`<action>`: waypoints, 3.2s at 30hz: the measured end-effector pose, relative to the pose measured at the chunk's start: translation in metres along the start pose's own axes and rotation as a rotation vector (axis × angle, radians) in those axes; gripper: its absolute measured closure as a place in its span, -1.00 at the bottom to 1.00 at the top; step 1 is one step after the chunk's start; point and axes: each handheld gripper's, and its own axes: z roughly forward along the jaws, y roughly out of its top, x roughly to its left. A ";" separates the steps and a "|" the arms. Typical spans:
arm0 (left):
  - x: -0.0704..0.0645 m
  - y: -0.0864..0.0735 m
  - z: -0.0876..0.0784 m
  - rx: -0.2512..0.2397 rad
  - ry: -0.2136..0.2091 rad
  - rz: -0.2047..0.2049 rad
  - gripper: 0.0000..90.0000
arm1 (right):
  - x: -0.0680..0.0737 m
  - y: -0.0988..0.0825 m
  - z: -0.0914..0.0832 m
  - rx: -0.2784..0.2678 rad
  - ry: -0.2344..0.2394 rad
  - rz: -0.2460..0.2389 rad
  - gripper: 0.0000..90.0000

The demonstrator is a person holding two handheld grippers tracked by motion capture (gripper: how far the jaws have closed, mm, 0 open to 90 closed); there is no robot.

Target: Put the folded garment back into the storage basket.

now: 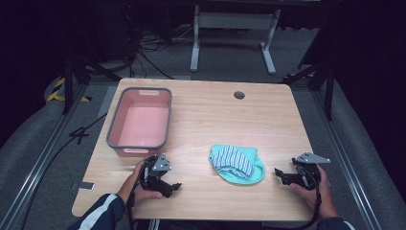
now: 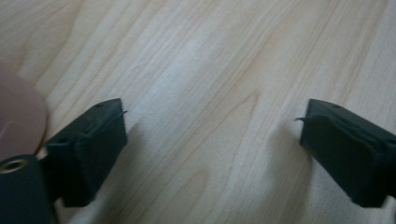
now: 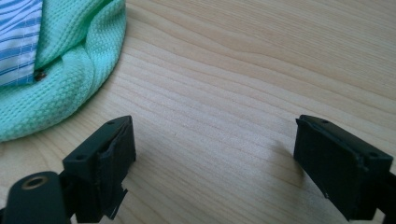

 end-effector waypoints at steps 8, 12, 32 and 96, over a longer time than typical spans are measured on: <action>0.000 0.012 -0.003 -0.020 -0.041 0.015 -0.47 | 0.003 0.003 -0.002 0.008 0.040 -0.012 -0.26; -0.006 0.020 0.000 -0.009 -0.037 0.051 -0.39 | 0.008 0.010 -0.004 -0.007 0.065 -0.007 -0.16; -0.009 0.101 0.047 -0.064 0.046 0.070 -0.16 | 0.048 0.051 0.006 -0.041 0.159 -0.108 0.03; 0.003 0.143 0.087 -0.029 -0.080 0.011 0.88 | 0.059 0.073 0.032 0.013 0.210 -0.033 0.93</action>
